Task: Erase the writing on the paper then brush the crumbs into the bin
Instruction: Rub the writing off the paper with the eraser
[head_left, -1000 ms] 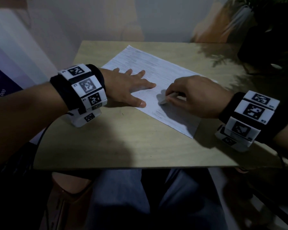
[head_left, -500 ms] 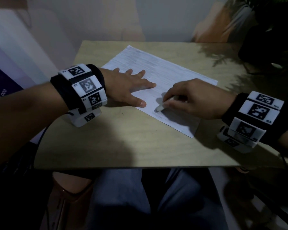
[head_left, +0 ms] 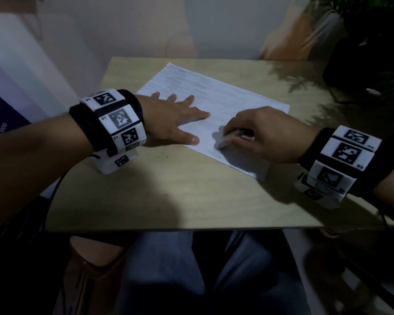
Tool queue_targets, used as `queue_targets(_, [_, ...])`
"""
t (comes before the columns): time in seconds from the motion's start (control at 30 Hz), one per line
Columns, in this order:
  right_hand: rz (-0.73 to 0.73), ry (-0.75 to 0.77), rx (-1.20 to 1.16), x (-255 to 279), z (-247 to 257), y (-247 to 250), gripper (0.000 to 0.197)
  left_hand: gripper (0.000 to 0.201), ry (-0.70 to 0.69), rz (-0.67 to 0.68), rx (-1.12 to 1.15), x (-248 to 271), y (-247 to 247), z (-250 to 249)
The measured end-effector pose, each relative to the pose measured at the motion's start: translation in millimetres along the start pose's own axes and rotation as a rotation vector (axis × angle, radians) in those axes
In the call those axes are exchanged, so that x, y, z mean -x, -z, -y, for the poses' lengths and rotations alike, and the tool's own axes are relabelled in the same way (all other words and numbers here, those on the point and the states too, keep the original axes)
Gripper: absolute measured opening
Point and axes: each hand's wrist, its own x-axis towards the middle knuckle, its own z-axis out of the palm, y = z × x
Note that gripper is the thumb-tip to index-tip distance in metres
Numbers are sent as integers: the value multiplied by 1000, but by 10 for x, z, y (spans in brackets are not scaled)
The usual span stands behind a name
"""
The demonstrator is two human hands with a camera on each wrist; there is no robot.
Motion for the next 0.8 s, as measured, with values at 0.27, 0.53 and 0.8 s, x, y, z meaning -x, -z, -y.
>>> queue_targets(0.27, [-21,-6,8,-25,-2,-38,47,70,-114,-13,38,-18,-15,27])
queue_targets(0.53, [-8,68,-112,-39,84,-42,32,69,-129,-13,63,-44,-31,51])
queue_targets(0.8, [47,139,-117,-5,105,-26,34,69,-112,-9,75,-38,-29,35])
